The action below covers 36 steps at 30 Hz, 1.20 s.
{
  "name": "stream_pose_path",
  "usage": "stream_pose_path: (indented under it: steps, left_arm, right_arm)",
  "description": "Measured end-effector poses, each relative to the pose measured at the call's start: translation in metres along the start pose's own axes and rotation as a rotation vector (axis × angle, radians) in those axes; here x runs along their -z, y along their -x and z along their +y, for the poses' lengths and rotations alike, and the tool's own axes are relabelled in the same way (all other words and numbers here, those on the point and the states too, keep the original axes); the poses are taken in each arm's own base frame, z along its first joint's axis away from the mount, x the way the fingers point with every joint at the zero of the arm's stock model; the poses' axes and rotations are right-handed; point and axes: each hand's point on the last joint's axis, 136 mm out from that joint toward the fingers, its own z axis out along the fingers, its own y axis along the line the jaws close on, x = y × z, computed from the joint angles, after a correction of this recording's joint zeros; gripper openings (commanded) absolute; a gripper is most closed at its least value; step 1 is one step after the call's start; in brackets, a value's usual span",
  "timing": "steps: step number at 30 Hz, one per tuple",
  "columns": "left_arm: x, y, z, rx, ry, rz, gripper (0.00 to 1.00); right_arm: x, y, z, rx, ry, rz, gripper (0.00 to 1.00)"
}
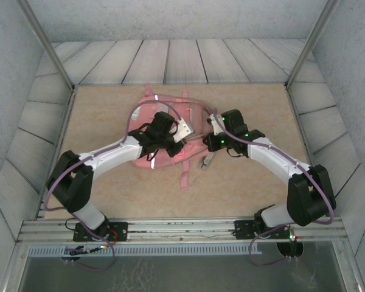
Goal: Pack the student bag
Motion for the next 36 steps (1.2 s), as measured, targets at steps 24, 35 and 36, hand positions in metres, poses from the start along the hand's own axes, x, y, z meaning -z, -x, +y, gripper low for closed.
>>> stream_pose_path:
  steps: [24,35,36]
  left_arm:
    - [0.018,-0.022,0.084,0.267,0.064,-0.083,0.06]
    - [0.048,-0.058,0.084,0.408,0.069,-0.001,0.5]
    - [0.051,-0.054,0.076,0.396,0.058,-0.001,0.5]
  right_arm:
    - [0.036,0.021,0.052,0.084,0.176,-0.02,0.0]
    - [0.021,-0.004,0.092,0.096,0.246,0.079,0.0]
    - [0.02,-0.004,0.092,0.093,0.251,0.082,0.0]
